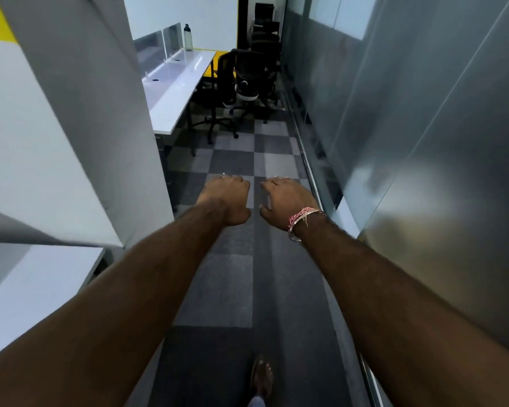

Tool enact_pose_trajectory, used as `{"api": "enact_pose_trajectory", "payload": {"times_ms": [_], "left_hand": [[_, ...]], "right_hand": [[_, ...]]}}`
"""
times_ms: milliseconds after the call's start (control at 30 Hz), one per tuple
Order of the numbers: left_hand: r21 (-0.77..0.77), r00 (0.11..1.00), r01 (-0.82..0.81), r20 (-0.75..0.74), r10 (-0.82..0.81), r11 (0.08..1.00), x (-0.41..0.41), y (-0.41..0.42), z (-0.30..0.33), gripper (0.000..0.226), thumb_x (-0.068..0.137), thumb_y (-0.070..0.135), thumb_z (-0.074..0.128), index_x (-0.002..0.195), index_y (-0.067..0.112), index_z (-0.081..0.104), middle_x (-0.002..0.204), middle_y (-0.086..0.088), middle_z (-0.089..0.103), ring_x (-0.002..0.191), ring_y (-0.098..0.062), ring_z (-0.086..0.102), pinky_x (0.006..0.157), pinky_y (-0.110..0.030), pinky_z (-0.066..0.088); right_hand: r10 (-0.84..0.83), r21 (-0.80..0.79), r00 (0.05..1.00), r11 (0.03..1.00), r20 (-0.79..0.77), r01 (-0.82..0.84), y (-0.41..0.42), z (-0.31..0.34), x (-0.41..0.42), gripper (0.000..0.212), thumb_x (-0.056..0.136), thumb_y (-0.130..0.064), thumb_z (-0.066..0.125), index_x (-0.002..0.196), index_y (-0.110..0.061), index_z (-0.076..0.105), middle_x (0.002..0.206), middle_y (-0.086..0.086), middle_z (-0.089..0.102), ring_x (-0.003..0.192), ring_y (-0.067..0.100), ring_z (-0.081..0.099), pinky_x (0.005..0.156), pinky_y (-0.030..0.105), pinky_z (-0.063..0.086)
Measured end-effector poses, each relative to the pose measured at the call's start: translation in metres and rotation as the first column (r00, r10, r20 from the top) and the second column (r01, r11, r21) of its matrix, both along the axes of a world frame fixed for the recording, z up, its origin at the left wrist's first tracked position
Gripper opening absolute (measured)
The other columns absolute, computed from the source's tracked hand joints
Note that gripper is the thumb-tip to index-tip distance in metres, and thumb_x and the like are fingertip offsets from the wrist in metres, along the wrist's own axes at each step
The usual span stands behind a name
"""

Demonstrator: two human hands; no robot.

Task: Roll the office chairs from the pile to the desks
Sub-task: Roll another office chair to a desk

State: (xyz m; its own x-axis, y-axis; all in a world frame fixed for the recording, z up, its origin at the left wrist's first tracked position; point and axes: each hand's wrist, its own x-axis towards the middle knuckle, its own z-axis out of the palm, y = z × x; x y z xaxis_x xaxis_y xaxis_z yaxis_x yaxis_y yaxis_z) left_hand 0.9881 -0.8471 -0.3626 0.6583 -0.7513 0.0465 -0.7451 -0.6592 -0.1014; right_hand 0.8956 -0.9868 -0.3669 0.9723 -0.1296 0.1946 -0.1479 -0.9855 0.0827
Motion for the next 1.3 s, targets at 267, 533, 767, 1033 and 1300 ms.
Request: {"api": "enact_pose_trajectory", "payload": {"times_ms": [267, 533, 767, 1033, 1300], "left_hand": [[-0.024, 1.0, -0.019, 0.023, 0.019, 1.0, 0.146, -0.128, 0.005, 0.062, 0.089, 0.05, 0.068, 0.141, 0.02, 0.055, 0.14, -0.007, 0.06, 0.127, -0.027, 0.056, 0.107, -0.046, 0.046], [-0.058, 0.998, -0.071, -0.005, 0.071, 0.996, 0.305, -0.212, 0.005, 0.065, 0.089, 0.05, 0.07, 0.144, 0.019, 0.053, 0.143, -0.007, 0.059, 0.131, -0.027, 0.054, 0.11, -0.046, 0.042], [-0.017, 1.0, -0.023, 0.01, 0.023, 1.0, 0.48, -0.269, -0.024, 0.066, 0.089, 0.052, 0.068, 0.144, 0.019, 0.053, 0.142, -0.007, 0.059, 0.13, -0.027, 0.055, 0.109, -0.045, 0.043], [0.019, 0.995, 0.061, 0.073, -0.063, 0.998, 0.658, -0.318, -0.001, 0.056, 0.086, 0.051, 0.069, 0.133, 0.021, 0.061, 0.124, -0.003, 0.067, 0.114, -0.023, 0.063, 0.101, -0.041, 0.049], [0.003, 0.998, 0.033, 0.056, -0.033, 0.999, 0.8, -0.394, -0.012, 0.062, 0.085, 0.055, 0.068, 0.135, 0.019, 0.058, 0.13, -0.004, 0.064, 0.118, -0.024, 0.062, 0.101, -0.042, 0.05]], "right_hand": [[0.001, -0.027, 1.0, 1.0, -0.011, -0.001, -0.123, 0.006, 0.148, 0.064, 0.085, -0.054, 0.061, 0.133, -0.013, 0.053, 0.132, 0.007, 0.06, 0.121, 0.024, 0.055, 0.104, 0.037, 0.045], [0.009, -0.033, 1.0, 0.999, -0.008, -0.009, -0.209, 0.009, 0.314, 0.068, 0.087, -0.054, 0.06, 0.139, -0.012, 0.049, 0.144, 0.008, 0.052, 0.134, 0.024, 0.047, 0.112, 0.038, 0.038], [-0.008, -0.082, 1.0, 0.997, -0.015, 0.007, -0.266, -0.016, 0.485, 0.057, 0.088, -0.049, 0.059, 0.131, -0.012, 0.053, 0.136, 0.009, 0.057, 0.128, 0.024, 0.05, 0.115, 0.037, 0.033], [-0.052, -0.045, 0.999, 0.998, 0.014, 0.052, -0.316, 0.0, 0.659, 0.061, 0.088, -0.049, 0.061, 0.135, -0.011, 0.051, 0.14, 0.009, 0.054, 0.134, 0.024, 0.045, 0.118, 0.038, 0.028], [-0.016, -0.031, 1.0, 0.999, -0.005, 0.016, -0.392, -0.018, 0.806, 0.062, 0.09, -0.048, 0.059, 0.138, -0.011, 0.048, 0.143, 0.008, 0.052, 0.136, 0.023, 0.043, 0.119, 0.036, 0.026]]}}
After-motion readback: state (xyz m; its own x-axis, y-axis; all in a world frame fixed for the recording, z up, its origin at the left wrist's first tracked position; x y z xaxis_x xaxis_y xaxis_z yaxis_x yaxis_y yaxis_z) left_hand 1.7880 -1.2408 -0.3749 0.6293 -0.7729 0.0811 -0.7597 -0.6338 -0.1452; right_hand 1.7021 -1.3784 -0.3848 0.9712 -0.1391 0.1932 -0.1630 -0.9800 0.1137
